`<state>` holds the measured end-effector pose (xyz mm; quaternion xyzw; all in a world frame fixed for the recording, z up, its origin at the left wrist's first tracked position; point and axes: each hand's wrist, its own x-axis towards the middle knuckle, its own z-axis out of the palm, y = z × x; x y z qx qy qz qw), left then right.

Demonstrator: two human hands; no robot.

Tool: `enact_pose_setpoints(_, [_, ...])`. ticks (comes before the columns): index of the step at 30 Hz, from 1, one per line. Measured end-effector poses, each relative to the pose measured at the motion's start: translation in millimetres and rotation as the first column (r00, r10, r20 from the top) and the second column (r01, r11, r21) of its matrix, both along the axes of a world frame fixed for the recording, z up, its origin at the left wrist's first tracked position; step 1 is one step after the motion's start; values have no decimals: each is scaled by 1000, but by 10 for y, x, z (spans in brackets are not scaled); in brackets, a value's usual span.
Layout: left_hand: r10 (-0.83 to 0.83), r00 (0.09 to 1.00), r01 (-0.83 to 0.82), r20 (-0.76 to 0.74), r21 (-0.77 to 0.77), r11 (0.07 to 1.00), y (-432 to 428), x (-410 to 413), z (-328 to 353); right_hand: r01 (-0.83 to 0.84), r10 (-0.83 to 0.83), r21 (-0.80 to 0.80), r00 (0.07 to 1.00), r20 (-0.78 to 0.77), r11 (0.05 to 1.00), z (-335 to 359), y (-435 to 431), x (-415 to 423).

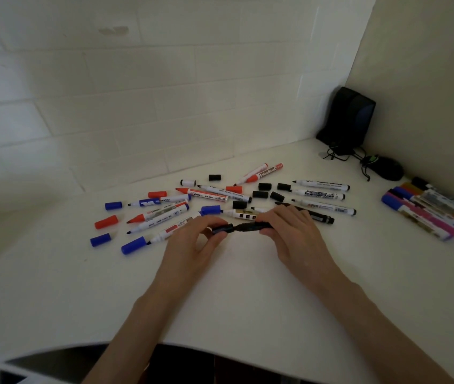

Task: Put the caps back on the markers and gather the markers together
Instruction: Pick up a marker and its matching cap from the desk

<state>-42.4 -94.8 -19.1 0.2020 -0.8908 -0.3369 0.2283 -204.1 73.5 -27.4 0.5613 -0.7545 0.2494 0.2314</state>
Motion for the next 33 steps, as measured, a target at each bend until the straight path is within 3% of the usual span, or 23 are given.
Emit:
enact_pose_setpoints(5, [-50,999,50,-15,12,999,14,12,6,-55,55,32,998,-6,998,33,-20,62])
enact_pose_setpoints(12, [-51,991,74,-124,184,980,63,65,19,-111,105,53,990,90,992,65,48,120])
enact_pose_setpoints(23, [-72,972,104,-225,132,986,139,25,55,-56,52,-87,998,-41,995,-26,19,182])
enact_pose_setpoints(28, [-74,958,109,-276,111,988,141,-16,67,-33,33,-138,999,3,990,-18,9,222])
enact_pose_setpoints(33, [-158,983,167,-94,102,981,101,4,61,-116,124,-60,983,136,991,-30,42,136])
